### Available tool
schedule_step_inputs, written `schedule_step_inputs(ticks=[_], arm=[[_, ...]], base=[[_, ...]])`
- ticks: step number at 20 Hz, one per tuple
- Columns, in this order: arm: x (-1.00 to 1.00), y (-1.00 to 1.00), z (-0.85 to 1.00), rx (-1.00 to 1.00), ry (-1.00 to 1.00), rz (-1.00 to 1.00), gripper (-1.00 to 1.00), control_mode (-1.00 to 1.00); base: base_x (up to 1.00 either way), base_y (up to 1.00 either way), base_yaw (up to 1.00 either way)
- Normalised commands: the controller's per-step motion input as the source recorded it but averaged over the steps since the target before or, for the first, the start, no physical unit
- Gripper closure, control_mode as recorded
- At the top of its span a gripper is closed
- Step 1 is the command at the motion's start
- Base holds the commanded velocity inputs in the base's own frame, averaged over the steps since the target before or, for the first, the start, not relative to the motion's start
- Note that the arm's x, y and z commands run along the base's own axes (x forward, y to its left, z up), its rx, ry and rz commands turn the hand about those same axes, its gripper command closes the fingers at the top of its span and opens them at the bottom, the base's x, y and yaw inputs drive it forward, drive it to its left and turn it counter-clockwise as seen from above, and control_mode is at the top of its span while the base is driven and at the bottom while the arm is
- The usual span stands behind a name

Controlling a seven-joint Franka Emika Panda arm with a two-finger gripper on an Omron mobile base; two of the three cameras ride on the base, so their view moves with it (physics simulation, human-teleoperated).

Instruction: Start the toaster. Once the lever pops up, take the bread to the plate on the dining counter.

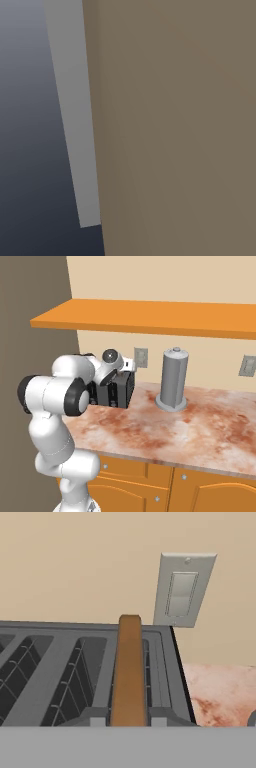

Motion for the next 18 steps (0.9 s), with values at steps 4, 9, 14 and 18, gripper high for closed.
schedule_step_inputs(ticks=[4,9,14,18], arm=[[-0.03,0.02,0.00,0.00,0.00,0.00,1.00,-1.00],[-0.06,0.00,0.00,0.00,0.00,0.00,1.00,-1.00],[0.00,0.01,0.02,0.00,0.00,0.00,1.00,-1.00],[0.00,0.00,0.16,0.00,0.00,0.00,1.00,-1.00]], base=[[0.00,0.00,0.00],[0.00,0.00,0.00],[0.00,0.00,0.00],[0.00,0.00,0.00]])
